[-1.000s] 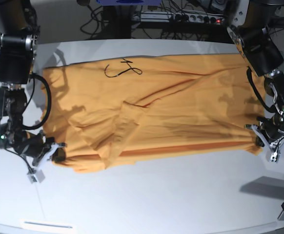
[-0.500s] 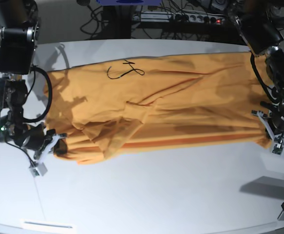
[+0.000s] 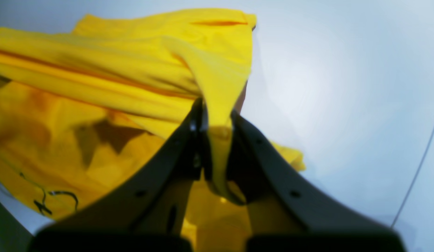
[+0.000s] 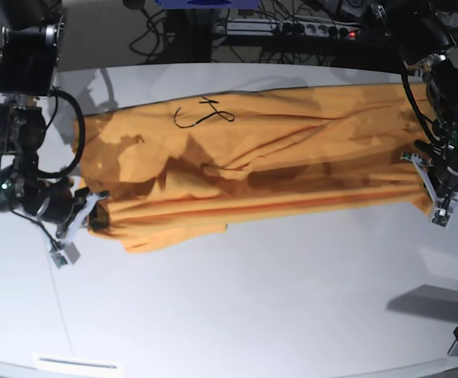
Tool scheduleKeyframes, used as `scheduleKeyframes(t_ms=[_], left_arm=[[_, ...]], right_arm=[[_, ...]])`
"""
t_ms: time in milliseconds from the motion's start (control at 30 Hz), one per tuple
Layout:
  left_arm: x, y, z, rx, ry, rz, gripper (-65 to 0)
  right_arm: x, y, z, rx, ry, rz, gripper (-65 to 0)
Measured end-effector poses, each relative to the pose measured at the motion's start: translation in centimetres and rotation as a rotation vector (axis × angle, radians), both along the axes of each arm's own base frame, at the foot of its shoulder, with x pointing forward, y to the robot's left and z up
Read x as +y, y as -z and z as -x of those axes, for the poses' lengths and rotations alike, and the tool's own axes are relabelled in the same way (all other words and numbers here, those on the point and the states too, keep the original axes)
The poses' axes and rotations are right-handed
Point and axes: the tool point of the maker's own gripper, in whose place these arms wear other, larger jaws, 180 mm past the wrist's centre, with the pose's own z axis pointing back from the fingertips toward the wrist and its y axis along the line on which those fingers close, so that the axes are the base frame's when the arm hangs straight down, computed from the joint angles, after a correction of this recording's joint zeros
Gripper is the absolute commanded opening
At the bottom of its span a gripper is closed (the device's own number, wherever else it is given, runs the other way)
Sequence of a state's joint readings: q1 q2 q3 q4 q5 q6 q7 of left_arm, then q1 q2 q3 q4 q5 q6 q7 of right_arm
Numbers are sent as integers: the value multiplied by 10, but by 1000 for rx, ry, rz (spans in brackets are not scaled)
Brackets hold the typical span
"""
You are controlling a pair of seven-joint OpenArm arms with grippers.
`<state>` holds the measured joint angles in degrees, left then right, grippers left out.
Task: Fold the T-shirt properly
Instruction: 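Lift the hem side with both grippers and fold it over toward the collar, then lay the folded edge down onto the shirt and open both grippers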
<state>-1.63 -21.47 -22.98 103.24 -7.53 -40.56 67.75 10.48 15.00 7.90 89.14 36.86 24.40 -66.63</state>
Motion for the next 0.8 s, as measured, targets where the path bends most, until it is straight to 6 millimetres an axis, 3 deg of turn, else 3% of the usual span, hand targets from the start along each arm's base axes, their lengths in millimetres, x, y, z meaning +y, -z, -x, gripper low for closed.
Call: scheduleKeyframes(t_ms=[233, 500, 800], left_arm=[[-5, 1, 18, 28, 26, -41, -650], [-6, 14, 36, 78, 38, -44, -650], [-7, 29, 55, 138, 40, -43, -650]], right_arm=[[0, 9, 12, 22, -1, 10, -650], [-7, -6, 25, 1, 33, 9, -650], [-9, 10, 49, 71, 63, -6, -650]])
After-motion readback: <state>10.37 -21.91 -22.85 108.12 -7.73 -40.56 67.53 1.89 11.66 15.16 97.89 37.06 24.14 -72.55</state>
